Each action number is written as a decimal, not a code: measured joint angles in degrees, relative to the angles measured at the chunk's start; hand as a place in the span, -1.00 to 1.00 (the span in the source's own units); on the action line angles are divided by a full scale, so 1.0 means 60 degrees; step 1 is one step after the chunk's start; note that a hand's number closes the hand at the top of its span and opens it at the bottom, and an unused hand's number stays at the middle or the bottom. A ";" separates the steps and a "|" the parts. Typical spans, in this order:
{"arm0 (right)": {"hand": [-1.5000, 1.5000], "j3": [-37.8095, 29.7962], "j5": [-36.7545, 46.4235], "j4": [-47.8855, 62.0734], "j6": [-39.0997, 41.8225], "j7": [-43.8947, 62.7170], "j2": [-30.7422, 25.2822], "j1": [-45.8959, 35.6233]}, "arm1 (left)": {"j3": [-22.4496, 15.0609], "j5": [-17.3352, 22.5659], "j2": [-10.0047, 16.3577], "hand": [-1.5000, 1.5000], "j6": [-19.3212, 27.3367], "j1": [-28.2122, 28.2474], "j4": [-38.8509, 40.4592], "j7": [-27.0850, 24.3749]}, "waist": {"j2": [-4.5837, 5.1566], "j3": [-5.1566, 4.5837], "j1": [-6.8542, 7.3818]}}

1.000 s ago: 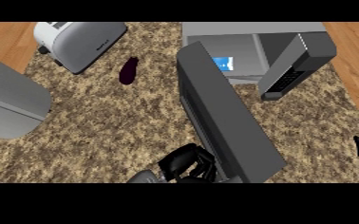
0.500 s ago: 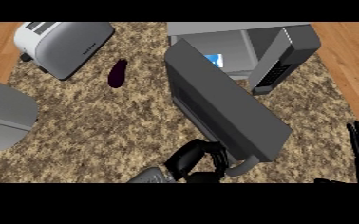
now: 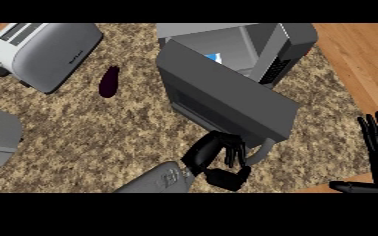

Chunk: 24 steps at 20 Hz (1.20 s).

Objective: Pick up the milk, place it into the microwave and close the microwave

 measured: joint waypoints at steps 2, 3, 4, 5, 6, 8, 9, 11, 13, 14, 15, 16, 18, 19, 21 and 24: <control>-1.00 0.0087 -0.0037 -0.0166 0.0090 0.0125 -0.0113 -0.0033 | 0.0033 0.0152 -0.0042 1.00 0.0265 -0.0378 -0.0069 -0.0142 | 0.0002 -0.0005 -0.0154; -1.00 0.0127 -0.0052 -0.0243 0.0107 0.0176 -0.0140 -0.0079 | 0.0060 0.0232 -0.0060 1.00 0.0381 -0.0574 -0.0068 -0.0188 | 0.0015 -0.0005 -0.0228; -1.00 0.0156 -0.0075 -0.0315 0.0138 0.0226 -0.0189 -0.0137 | 0.0079 0.0322 -0.0080 1.00 0.0482 -0.0740 -0.0032 -0.0214 | 0.0036 -0.0002 -0.0298; -1.00 0.0189 -0.0091 -0.0382 0.0169 0.0281 -0.0239 -0.0179 | 0.0119 0.0436 -0.0109 1.00 0.0559 -0.0919 -0.0012 -0.0230 | 0.0056 -0.0001 -0.0372; -1.00 0.0223 -0.0110 -0.0463 0.0210 0.0335 -0.0299 -0.0226 | 0.0154 0.0543 -0.0134 1.00 0.0645 -0.1094 0.0006 -0.0230 | 0.0070 0.0001 -0.0456; -1.00 0.0260 -0.0169 -0.0598 0.0251 0.0442 -0.0380 -0.0348 | 0.0227 0.0744 -0.0170 1.00 0.0762 -0.1463 0.0080 -0.0240 | 0.0111 0.0005 -0.0616; -1.00 0.0268 -0.0217 -0.0656 0.0280 0.0489 -0.0413 -0.0407 | 0.0264 0.0845 -0.0182 1.00 0.0839 -0.1628 0.0128 -0.0235 | 0.0130 0.0010 -0.0691; -1.00 0.0261 -0.0309 -0.0738 0.0302 0.0580 -0.0467 -0.0542 | 0.0353 0.1055 -0.0195 1.00 0.0956 -0.1963 0.0250 -0.0209 | 0.0177 0.0021 -0.0828; -1.00 0.0272 -0.0391 -0.0844 0.0380 0.0679 -0.0574 -0.0686 | 0.0425 0.1235 -0.0183 1.00 0.1077 -0.2271 0.0419 -0.0161 | 0.0220 0.0029 -0.0961; -1.00 0.0295 -0.0432 -0.0904 0.0426 0.0725 -0.0605 -0.0729 | 0.0471 0.1334 -0.0173 1.00 0.1117 -0.2407 0.0520 -0.0137 | 0.0244 0.0032 -0.1039; -1.00 0.0303 -0.0487 -0.0944 0.0466 0.0776 -0.0635 -0.0813 | 0.0511 0.1424 -0.0164 1.00 0.1160 -0.2551 0.0606 -0.0115 | 0.0274 0.0038 -0.1093; -1.00 0.0330 -0.0538 -0.0998 0.0526 0.0826 -0.0665 -0.0863 | 0.0562 0.1524 -0.0147 1.00 0.1197 -0.2681 0.0699 -0.0086 | 0.0300 0.0041 -0.1171; -1.00 0.0369 -0.0653 -0.1079 0.0617 0.0934 -0.0700 -0.1003 | 0.0621 0.1695 -0.0122 1.00 0.1296 -0.2930 0.0879 -0.0024 | 0.0346 0.0052 -0.1282; -1.00 0.0397 -0.0712 -0.1146 0.0686 0.0999 -0.0739 -0.1071 | 0.0659 0.1781 -0.0107 1.00 0.1340 -0.3051 0.0977 0.0015 | 0.0362 0.0054 -0.1344; -1.00 0.0438 -0.0814 -0.1228 0.0784 0.1110 -0.0797 -0.1200 | 0.0714 0.1932 -0.0080 1.00 0.1409 -0.3284 0.1128 0.0032 | 0.0406 0.0059 -0.1454; -1.00 0.0483 -0.0956 -0.1336 0.0913 0.1270 -0.0895 -0.1383 | 0.0819 0.2130 -0.0044 1.00 0.1514 -0.3646 0.1386 0.0052 | 0.0466 0.0068 -0.1607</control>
